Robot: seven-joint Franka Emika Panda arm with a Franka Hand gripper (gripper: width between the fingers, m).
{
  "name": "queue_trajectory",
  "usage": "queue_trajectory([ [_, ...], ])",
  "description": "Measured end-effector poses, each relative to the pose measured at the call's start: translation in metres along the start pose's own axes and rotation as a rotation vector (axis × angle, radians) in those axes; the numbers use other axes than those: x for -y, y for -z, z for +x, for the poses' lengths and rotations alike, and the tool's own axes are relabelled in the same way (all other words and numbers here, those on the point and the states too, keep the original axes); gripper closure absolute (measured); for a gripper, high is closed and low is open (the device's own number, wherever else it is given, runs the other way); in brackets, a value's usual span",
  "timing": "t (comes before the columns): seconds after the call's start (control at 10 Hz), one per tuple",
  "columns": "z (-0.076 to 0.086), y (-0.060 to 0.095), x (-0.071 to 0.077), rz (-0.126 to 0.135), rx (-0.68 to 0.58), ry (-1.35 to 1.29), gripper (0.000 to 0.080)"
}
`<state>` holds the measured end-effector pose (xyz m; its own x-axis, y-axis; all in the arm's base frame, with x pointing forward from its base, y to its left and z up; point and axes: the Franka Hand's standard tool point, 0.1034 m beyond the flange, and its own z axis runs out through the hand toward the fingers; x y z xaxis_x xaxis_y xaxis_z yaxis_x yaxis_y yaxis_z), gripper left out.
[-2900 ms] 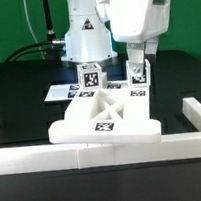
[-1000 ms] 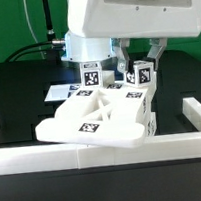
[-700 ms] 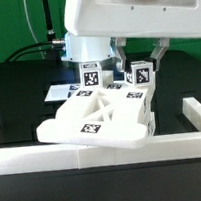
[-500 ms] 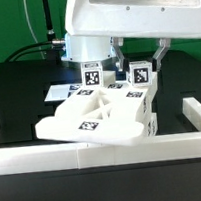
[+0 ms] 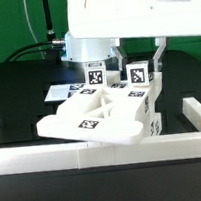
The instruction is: Assemble chair
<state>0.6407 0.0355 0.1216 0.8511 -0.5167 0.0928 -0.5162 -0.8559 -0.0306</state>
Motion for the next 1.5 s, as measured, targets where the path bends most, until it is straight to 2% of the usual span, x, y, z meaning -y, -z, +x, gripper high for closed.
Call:
queue_trajectory([
  [0.4, -0.0012, -0.0002, 0.0012, 0.005, 0.005, -0.268, 0.0517],
  [0.7, -0.0038, -0.0006, 0.0049, 0.042, 0.033, -0.599, 0.0517],
  [0.9, -0.0043, -0.0003, 0.0059, 0.053, 0.048, -0.821, 0.0517],
  [1.1, -0.0047, -0.0004, 0.0067, 0.056, 0.062, -0.974, 0.0517],
  [1.4, -0.0042, -0.0001, 0.0074, 0.042, 0.085, -1.128, 0.0517],
  [1.5, -0.0043, -0.0005, 0.0076, 0.043, 0.085, -1.117, 0.0427],
])
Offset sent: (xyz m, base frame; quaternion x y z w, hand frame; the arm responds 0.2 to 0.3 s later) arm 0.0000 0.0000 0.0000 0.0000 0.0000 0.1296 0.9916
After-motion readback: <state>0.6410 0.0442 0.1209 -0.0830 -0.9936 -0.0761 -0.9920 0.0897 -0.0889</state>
